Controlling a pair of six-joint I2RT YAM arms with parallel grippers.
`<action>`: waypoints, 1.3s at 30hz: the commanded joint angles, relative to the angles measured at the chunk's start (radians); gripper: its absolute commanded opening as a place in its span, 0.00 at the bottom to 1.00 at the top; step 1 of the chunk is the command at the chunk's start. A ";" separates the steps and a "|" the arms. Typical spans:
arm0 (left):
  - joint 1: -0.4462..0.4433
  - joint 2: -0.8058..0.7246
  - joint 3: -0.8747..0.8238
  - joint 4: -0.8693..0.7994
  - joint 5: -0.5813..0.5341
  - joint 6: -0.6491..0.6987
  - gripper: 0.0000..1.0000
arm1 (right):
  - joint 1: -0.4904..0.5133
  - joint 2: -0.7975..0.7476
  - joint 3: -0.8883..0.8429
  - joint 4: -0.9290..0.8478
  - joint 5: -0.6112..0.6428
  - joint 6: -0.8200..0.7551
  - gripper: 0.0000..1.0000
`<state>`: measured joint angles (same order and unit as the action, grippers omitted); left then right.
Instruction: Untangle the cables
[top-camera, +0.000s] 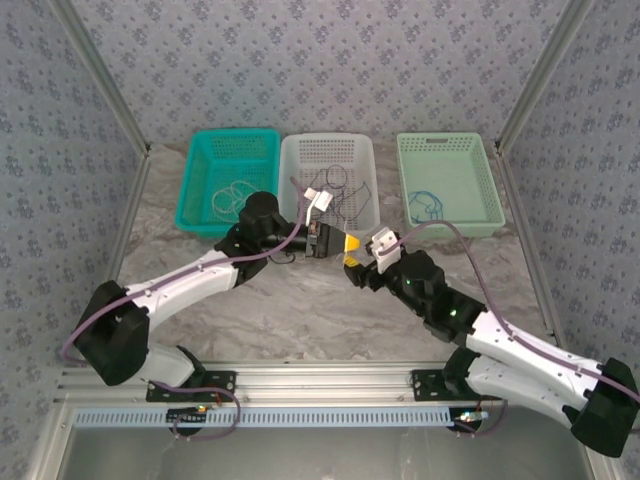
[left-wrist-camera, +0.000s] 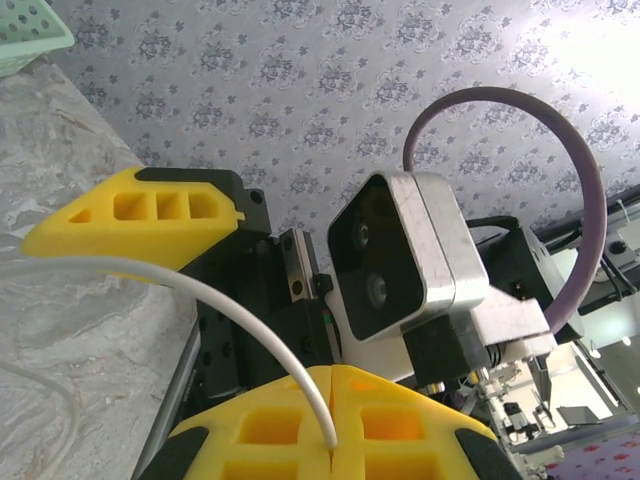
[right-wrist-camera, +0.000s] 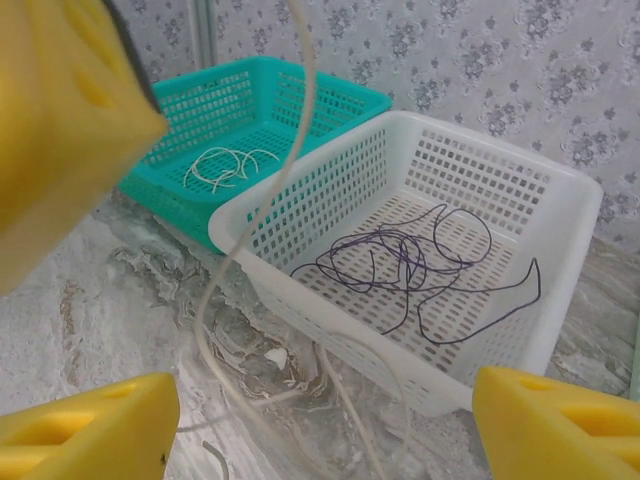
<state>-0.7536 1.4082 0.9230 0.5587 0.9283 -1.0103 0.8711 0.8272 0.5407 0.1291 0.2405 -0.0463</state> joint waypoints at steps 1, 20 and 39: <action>-0.005 0.004 0.038 0.079 0.028 -0.034 0.00 | 0.000 0.006 0.010 0.052 -0.005 -0.045 0.79; -0.049 0.016 -0.010 0.221 0.008 -0.134 0.00 | -0.044 0.079 0.006 0.244 0.066 0.001 0.63; -0.057 -0.100 -0.016 0.215 -0.013 -0.144 0.00 | -0.368 0.117 -0.068 0.010 0.043 0.223 0.47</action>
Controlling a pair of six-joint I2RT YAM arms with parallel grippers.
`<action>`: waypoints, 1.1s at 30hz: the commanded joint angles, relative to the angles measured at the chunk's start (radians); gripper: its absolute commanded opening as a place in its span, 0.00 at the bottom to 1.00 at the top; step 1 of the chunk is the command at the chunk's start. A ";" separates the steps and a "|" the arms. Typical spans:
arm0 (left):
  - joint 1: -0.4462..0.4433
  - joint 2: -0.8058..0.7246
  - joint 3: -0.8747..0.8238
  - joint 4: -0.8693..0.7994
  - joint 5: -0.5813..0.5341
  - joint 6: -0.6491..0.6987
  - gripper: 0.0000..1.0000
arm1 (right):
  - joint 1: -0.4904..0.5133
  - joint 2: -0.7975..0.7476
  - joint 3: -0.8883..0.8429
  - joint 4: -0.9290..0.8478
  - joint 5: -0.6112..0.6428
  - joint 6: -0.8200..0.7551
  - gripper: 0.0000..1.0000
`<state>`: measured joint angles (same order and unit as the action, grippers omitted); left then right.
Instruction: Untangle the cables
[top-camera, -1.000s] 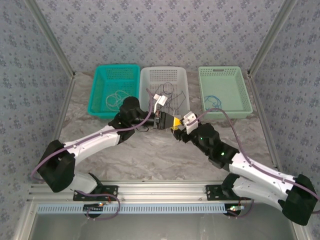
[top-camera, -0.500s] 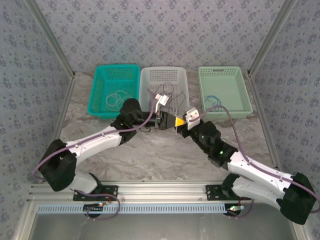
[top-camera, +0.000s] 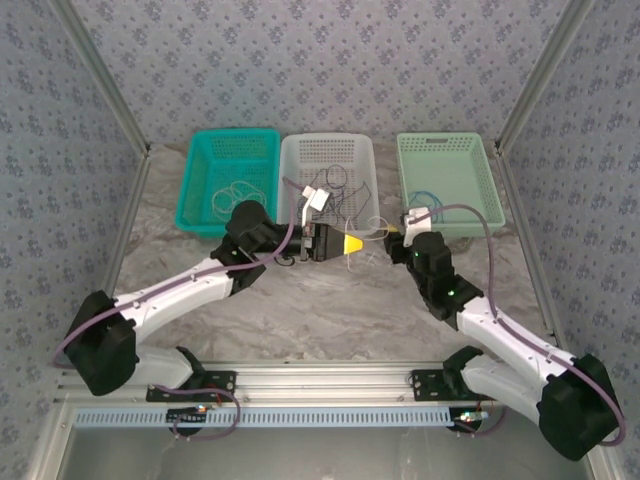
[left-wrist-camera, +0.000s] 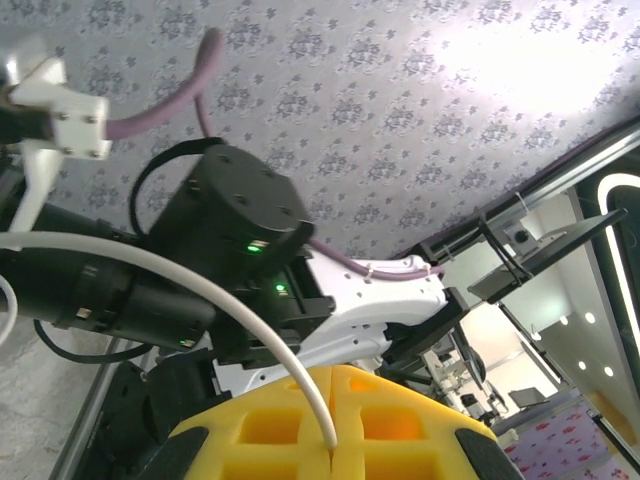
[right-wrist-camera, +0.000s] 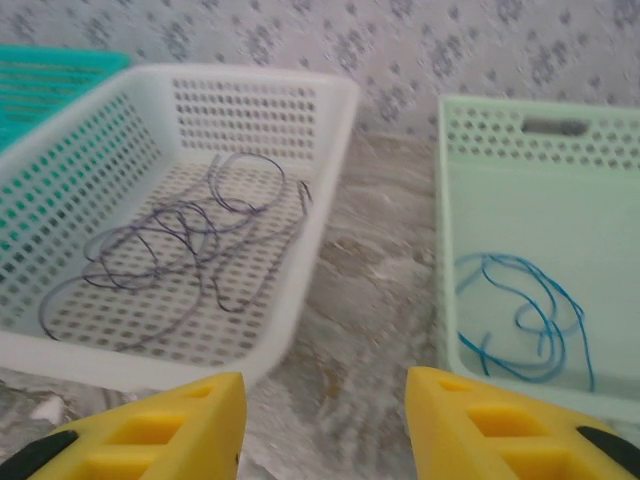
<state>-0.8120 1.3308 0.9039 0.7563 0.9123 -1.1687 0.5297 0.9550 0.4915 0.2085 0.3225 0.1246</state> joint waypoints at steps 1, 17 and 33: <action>0.003 -0.023 0.004 0.022 0.002 0.011 0.00 | -0.035 -0.009 -0.022 -0.083 -0.047 0.058 0.46; 0.058 -0.086 0.003 0.076 -0.042 -0.004 0.00 | -0.069 -0.089 -0.099 -0.220 -0.074 0.120 0.30; 0.064 -0.133 -0.041 -0.329 -0.035 0.312 0.01 | -0.161 -0.175 0.021 -0.295 -0.475 0.453 0.24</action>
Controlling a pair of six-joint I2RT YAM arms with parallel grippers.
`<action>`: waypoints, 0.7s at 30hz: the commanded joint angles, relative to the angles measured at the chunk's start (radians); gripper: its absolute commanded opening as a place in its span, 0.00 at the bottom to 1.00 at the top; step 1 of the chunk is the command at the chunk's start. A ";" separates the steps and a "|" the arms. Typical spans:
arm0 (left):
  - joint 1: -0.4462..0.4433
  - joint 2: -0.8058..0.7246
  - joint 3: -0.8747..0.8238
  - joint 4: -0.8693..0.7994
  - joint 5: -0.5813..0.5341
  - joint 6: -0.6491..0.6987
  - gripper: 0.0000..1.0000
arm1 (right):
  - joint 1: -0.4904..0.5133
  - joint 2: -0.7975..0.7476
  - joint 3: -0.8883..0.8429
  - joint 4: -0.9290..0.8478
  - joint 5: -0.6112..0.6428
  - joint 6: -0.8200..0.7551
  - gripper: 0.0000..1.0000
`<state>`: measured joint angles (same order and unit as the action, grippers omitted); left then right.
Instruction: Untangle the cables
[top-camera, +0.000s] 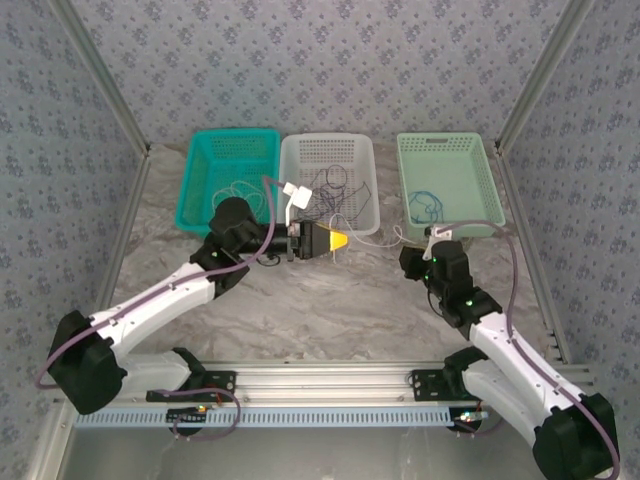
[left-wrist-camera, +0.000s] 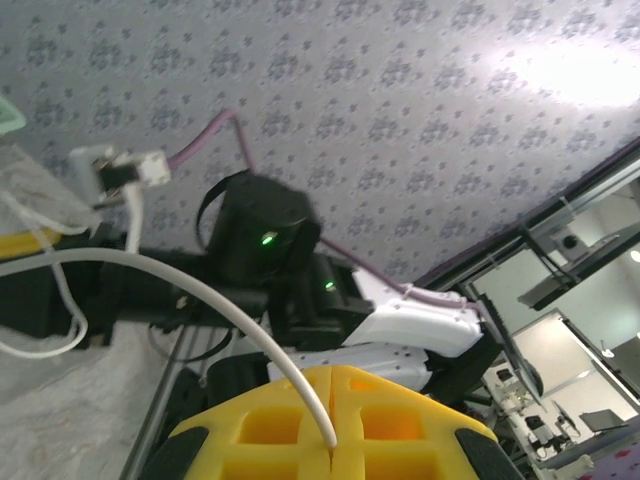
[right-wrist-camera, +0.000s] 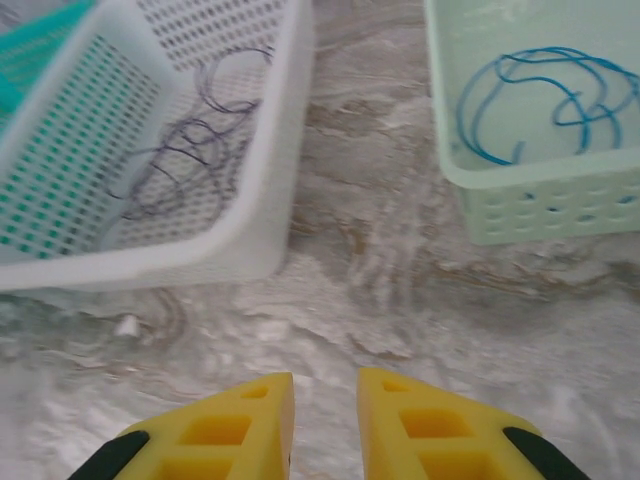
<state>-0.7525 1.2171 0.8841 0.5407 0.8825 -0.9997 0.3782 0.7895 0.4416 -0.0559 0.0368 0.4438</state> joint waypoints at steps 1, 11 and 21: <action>0.003 -0.019 -0.020 -0.148 -0.015 0.174 0.01 | -0.011 -0.008 0.077 -0.033 -0.221 0.154 0.23; 0.032 -0.056 0.060 -0.720 -0.233 0.717 0.01 | -0.114 0.036 0.127 -0.150 -0.589 0.275 0.24; 0.022 -0.082 0.090 -0.930 -0.607 1.019 0.00 | -0.141 0.082 0.134 -0.114 -0.844 0.352 0.24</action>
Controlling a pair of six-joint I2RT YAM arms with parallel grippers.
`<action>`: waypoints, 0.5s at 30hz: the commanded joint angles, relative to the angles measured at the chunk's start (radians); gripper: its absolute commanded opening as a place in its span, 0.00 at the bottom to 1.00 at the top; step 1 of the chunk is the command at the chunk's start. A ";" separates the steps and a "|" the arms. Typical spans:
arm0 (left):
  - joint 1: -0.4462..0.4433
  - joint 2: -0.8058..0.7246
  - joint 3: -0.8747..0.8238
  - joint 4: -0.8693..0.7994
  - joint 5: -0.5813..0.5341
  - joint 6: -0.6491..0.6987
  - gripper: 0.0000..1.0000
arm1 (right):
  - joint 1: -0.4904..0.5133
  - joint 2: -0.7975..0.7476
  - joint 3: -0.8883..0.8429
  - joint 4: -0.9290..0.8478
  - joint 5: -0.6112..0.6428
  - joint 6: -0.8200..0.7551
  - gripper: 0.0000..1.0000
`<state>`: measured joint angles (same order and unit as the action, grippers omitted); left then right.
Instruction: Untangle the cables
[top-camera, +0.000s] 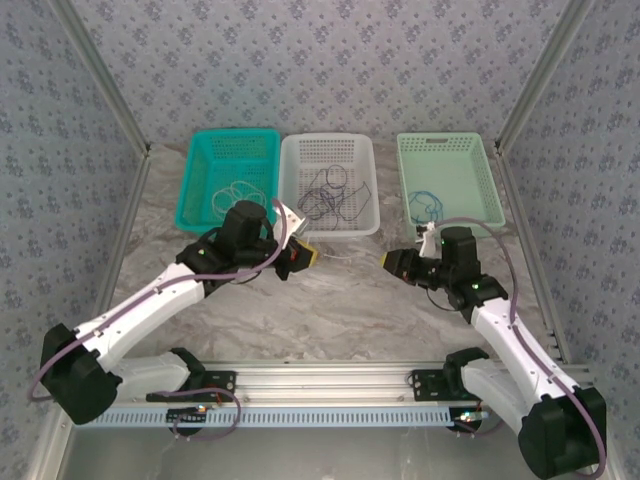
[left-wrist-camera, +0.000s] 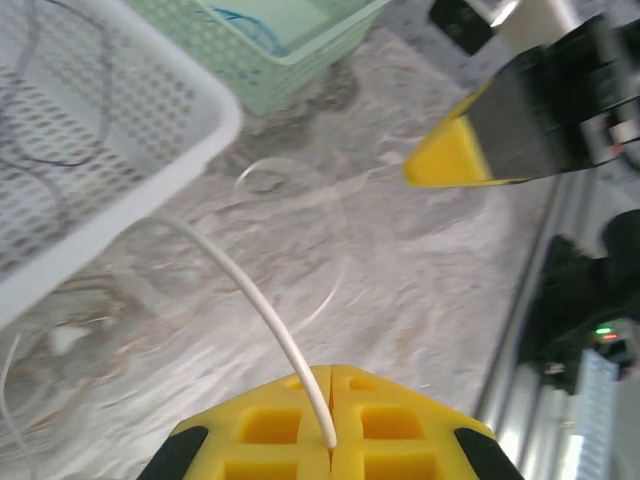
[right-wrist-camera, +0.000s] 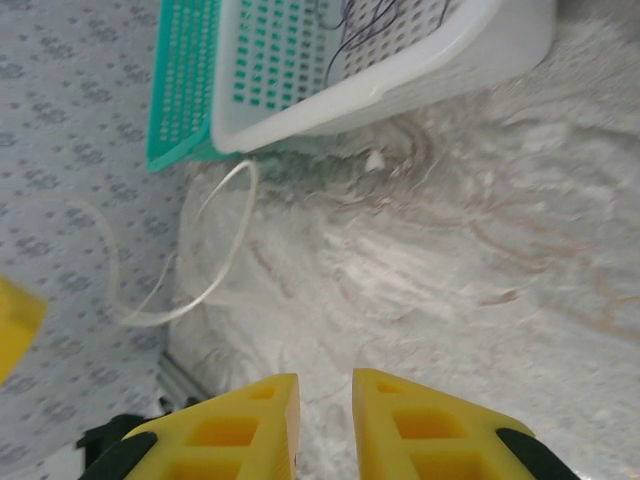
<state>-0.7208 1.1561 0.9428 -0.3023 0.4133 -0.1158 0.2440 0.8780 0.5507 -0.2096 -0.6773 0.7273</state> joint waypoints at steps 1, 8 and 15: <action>-0.019 -0.021 0.027 -0.088 -0.159 0.152 0.01 | -0.006 -0.008 0.025 0.058 -0.145 0.090 0.24; -0.145 0.042 0.042 -0.149 -0.297 0.259 0.01 | -0.019 -0.005 0.058 0.105 -0.176 0.205 0.23; -0.148 0.034 0.099 -0.130 -0.260 0.185 0.00 | 0.128 -0.064 0.110 -0.246 0.220 -0.216 0.59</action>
<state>-0.8661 1.2026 0.9733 -0.4339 0.1600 0.0849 0.3397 0.8463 0.6811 -0.3374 -0.6170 0.6567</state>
